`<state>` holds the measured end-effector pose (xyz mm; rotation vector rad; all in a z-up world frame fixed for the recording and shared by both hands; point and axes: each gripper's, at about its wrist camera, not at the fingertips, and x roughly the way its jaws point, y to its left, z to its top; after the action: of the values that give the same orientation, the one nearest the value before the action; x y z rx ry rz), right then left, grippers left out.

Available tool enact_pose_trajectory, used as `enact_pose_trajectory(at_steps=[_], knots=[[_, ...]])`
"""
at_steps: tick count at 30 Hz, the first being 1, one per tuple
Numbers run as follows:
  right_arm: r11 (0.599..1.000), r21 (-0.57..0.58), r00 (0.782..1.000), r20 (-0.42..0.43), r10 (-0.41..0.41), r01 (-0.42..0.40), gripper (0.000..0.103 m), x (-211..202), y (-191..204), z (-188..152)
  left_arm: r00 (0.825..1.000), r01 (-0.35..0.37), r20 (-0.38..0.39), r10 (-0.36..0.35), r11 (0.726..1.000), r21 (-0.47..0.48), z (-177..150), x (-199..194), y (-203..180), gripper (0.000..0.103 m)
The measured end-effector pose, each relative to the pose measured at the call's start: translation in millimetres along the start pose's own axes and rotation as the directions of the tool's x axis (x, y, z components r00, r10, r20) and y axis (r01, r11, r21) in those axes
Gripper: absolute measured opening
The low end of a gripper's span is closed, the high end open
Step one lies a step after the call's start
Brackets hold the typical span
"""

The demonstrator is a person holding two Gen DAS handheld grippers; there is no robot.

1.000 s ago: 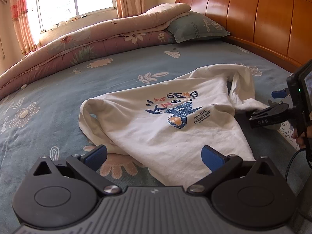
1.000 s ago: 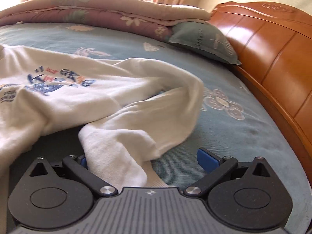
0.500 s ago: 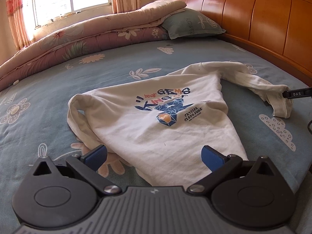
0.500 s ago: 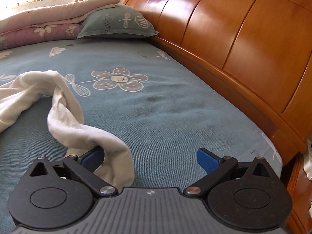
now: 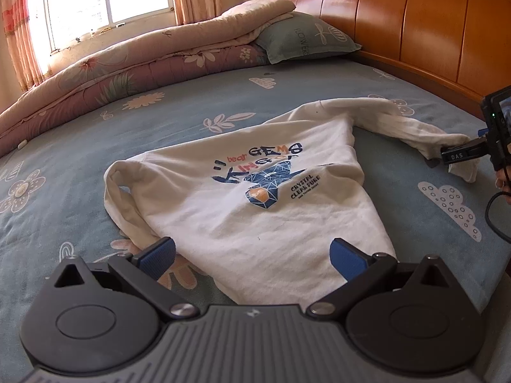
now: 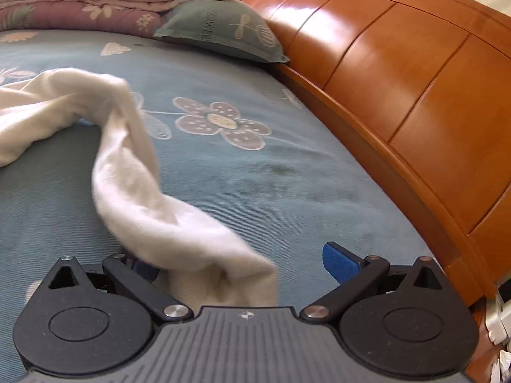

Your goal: Fold clothes

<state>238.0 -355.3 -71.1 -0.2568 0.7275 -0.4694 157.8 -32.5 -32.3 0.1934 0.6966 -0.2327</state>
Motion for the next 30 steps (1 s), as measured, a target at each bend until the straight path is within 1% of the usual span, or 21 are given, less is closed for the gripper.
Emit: enact_pose_trajectory(at_steps=[2, 4, 7, 8, 10, 12, 15, 18, 20, 22, 24, 26, 28, 30], knots=[[0.997, 0.029, 0.998, -0.005, -0.068, 0.068, 0.103, 6.8, -31.7, 1.3, 1.0, -0.001, -0.005, 0.001, 1.0, -0.001, 0.0, 2.5, 0.0, 0.102], [0.988, 0.057, 0.99, -0.014, -0.139, 0.14, 0.103, 14.0, -63.0, 2.7, 1.0, 0.002, -0.007, -0.002, 1.0, -0.004, 0.0, 4.2, -1.2, 0.102], [0.96, 0.113, 0.967, -0.033, -0.252, 0.255, 0.103, 23.1, -109.3, 4.7, 1.0, 0.016, -0.005, -0.015, 1.0, 0.004, -0.1, 4.8, -4.8, 0.102], [0.951, 0.138, 0.961, -0.046, -0.273, 0.277, 0.103, 25.7, -124.8, 4.5, 1.0, 0.017, -0.006, -0.017, 1.0, 0.01, -0.1, 5.0, -6.1, 0.102], [0.942, 0.186, 0.96, -0.064, -0.274, 0.281, 0.103, 25.2, -147.4, 4.0, 1.0, 0.018, -0.006, -0.018, 1.0, 0.019, 0.0, 5.3, -8.9, 0.102], [0.955, 0.204, 0.976, -0.044, -0.212, 0.217, 0.103, 19.0, -151.4, 1.2, 1.0, 0.023, -0.008, -0.023, 0.999, 0.023, 0.5, 6.2, -11.8, 0.102], [0.983, 0.171, 0.998, 0.005, -0.069, 0.067, 0.103, 11.4, -134.2, -4.2, 0.999, 0.03, -0.011, -0.03, 0.999, 0.034, 3.0, 8.2, -18.0, 0.102], [0.991, 0.117, 0.997, 0.043, 0.059, -0.064, 0.103, 9.5, -104.9, -6.2, 0.999, 0.036, -0.01, -0.035, 0.998, 0.059, 4.7, 7.6, -24.6, 0.102], [0.988, 0.088, 0.991, 0.055, 0.124, -0.129, 0.103, 11.4, -84.8, -2.1, 0.999, 0.035, -0.008, -0.034, 0.997, 0.074, 5.3, 6.2, -27.1, 0.102], [0.976, 0.098, 0.981, 0.046, 0.19, -0.194, 0.103, 16.3, -71.5, 4.0, 0.999, 0.031, -0.009, -0.031, 0.996, 0.079, 5.5, 5.5, -28.6, 0.102], [0.95, 0.142, 0.961, 0.037, 0.276, -0.278, 0.103, 22.1, -62.9, 9.0, 0.999, 0.035, -0.014, -0.034, 0.997, 0.072, 5.2, 6.5, -28.8, 0.102], [0.922, 0.182, 0.938, 0.013, 0.346, -0.343, 0.103, 28.2, -55.9, 7.6, 0.999, 0.043, -0.023, -0.041, 0.997, 0.065, 4.4, 9.0, -29.5, 0.102], [0.903, 0.198, 0.919, -0.02, 0.393, -0.382, 0.103, 33.1, -46.1, 0.3, 0.998, 0.048, -0.031, -0.046, 0.997, 0.063, 3.5, 12.0, -30.8, 0.102], [0.899, 0.197, 0.911, -0.052, 0.408, -0.392, 0.103, 37.6, -39.3, -8.5, 0.998, 0.054, -0.039, -0.051, 0.997, 0.062, 2.6, 14.9, -32.0, 0.102]])
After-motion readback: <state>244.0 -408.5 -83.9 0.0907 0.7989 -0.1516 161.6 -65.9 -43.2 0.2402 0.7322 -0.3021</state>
